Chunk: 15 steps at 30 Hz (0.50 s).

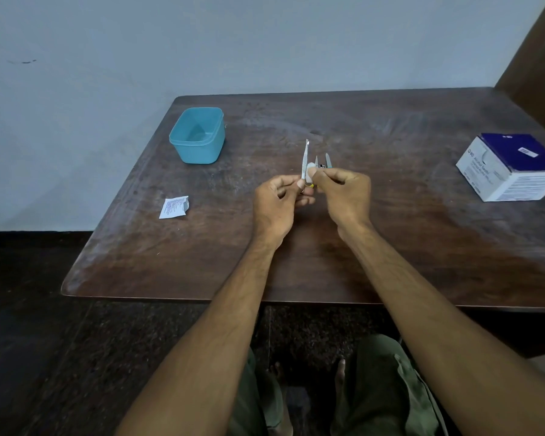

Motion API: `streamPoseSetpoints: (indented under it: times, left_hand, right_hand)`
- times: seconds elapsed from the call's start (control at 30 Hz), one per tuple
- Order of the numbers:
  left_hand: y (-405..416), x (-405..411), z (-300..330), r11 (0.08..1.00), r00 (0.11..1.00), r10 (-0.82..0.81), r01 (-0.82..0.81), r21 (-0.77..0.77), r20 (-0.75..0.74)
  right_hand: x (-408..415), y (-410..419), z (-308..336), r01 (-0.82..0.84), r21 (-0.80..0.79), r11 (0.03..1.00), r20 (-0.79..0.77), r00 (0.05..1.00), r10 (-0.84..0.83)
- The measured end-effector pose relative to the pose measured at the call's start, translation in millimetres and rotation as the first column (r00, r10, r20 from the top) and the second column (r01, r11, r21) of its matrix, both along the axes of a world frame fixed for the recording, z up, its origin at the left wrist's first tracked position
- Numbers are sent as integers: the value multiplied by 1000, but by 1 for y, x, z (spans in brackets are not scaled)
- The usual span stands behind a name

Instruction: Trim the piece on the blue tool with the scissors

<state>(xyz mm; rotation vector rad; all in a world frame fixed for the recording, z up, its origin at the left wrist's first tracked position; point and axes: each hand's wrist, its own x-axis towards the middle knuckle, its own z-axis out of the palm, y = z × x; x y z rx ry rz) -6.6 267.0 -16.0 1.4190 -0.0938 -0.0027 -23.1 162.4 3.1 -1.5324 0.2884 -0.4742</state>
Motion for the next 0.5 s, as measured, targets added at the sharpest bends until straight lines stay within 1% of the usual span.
streamPoseSetpoints:
  times: [0.13,0.3,0.5]
  left_hand:
    - [1,1,-1,1000,1000,15,-15,-7,15]
    - [3,0,1,1000,1000,-5,5,11,26]
    - [3,-1,3,1000,999,-14,14,25,34]
  right_hand:
    - [5,-7,8,20,98,995,-4,1000,-20]
    - [12,-5,10,-5,58,998,-26,1000,7]
    - [17,-2,11,-5,68,998,-40,999,8]
